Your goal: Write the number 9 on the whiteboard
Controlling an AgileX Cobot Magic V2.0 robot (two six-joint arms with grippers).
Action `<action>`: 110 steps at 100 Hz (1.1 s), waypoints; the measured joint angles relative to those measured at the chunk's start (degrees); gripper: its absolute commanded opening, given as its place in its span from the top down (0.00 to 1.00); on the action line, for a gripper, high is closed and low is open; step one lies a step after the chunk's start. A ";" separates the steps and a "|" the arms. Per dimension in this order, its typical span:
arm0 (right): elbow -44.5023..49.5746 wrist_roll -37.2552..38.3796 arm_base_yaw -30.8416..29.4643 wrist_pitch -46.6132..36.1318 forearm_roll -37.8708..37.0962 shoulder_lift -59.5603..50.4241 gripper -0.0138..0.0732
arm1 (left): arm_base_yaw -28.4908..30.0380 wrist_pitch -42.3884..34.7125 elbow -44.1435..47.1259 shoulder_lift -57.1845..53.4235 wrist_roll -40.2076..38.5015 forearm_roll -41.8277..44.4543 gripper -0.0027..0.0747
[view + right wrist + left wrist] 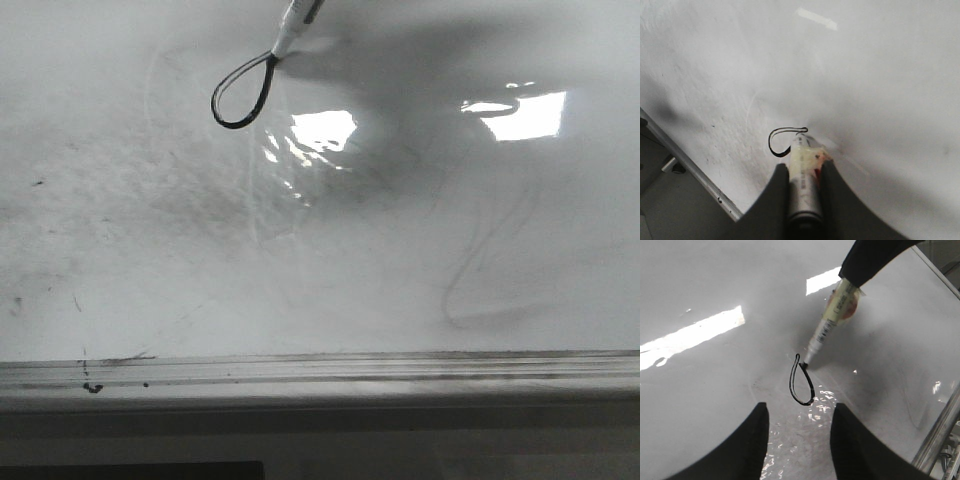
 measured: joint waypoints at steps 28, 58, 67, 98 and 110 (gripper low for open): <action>5.73 0.47 5.60 3.22 1.76 0.28 0.91 | -2.08 0.30 0.00 2.06 -0.35 1.69 0.61; 4.26 1.46 12.26 3.30 2.71 0.31 0.91 | -9.57 -6.54 -0.13 16.09 -0.47 5.03 0.61; 4.26 2.07 13.33 3.30 2.71 0.53 0.91 | -9.80 -8.72 -0.95 18.94 -0.47 5.03 0.61; 4.26 3.73 14.12 3.30 3.49 0.56 0.91 | -9.80 -9.97 -1.70 21.72 -0.47 5.72 0.66; 4.26 3.82 14.12 2.95 3.89 0.56 0.91 | -9.80 -9.97 -1.70 21.72 -0.47 6.03 0.79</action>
